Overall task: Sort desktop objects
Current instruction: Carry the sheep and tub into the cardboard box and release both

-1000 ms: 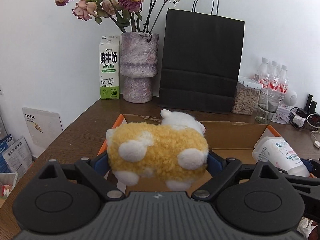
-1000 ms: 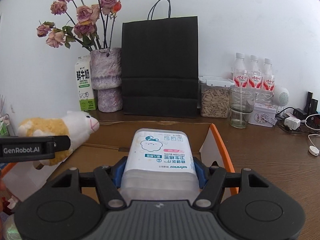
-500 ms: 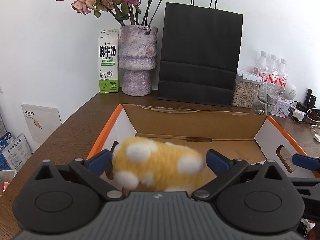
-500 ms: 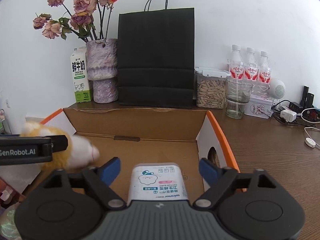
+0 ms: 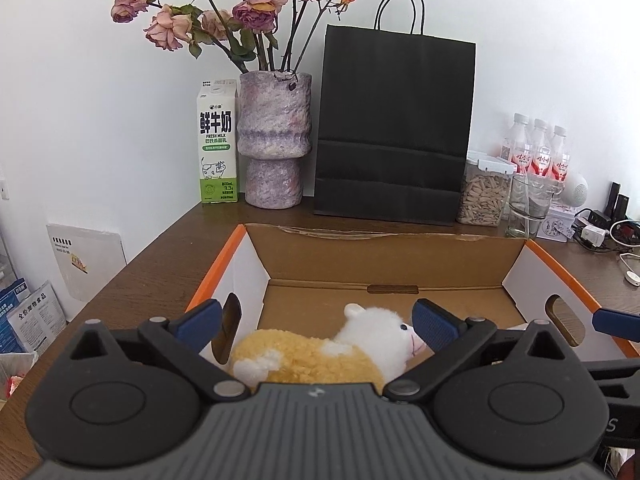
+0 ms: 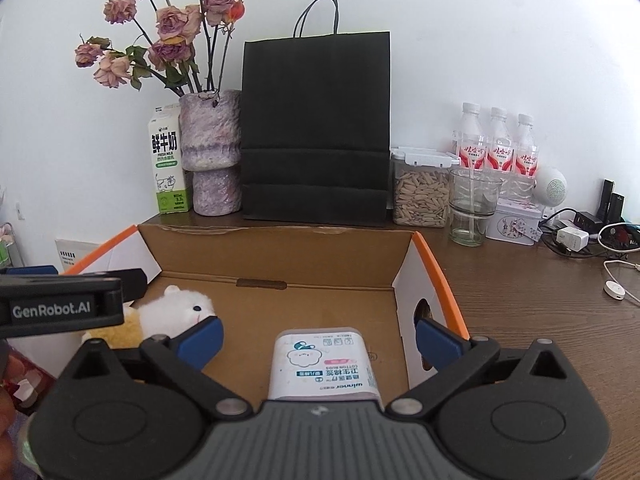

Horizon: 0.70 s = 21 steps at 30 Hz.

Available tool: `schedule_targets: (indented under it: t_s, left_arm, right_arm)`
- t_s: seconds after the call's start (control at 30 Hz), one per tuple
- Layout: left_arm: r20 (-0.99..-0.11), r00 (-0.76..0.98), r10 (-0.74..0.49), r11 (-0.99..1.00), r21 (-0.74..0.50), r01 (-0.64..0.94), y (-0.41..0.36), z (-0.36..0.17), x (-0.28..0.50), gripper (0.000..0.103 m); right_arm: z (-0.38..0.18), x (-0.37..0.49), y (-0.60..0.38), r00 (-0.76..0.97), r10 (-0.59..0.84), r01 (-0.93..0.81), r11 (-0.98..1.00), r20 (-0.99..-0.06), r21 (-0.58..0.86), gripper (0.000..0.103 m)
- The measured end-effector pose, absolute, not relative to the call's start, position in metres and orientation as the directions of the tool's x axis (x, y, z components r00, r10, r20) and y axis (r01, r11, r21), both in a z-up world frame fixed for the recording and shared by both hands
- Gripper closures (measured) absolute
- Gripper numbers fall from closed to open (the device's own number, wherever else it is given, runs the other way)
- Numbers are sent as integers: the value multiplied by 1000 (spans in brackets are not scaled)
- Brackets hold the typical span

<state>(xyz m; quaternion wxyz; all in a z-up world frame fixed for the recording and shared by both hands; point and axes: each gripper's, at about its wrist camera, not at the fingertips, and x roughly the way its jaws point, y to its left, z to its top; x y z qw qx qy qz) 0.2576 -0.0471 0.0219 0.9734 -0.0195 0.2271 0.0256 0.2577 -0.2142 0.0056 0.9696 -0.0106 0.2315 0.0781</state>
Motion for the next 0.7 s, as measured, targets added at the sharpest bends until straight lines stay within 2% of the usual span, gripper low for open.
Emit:
schedule_targets:
  t_s: [0.17,0.33,0.7]
  left_arm:
    - [-426,904,36,998,-33,-55,-46,24,252,0]
    - [-383,924,16,997,-67,-45,-46,26,242,0]
    - [-291,957,-3,998,-56,-14,-51,28,212,0]
  right_arm:
    - [5,251,-213,884,150,-166,986,-443,2,0]
    - [8,236,-212,896,163,-183,983,-413,-10,0]
    - [8,205,-208,910,178,-218,974,-374,-66,0]
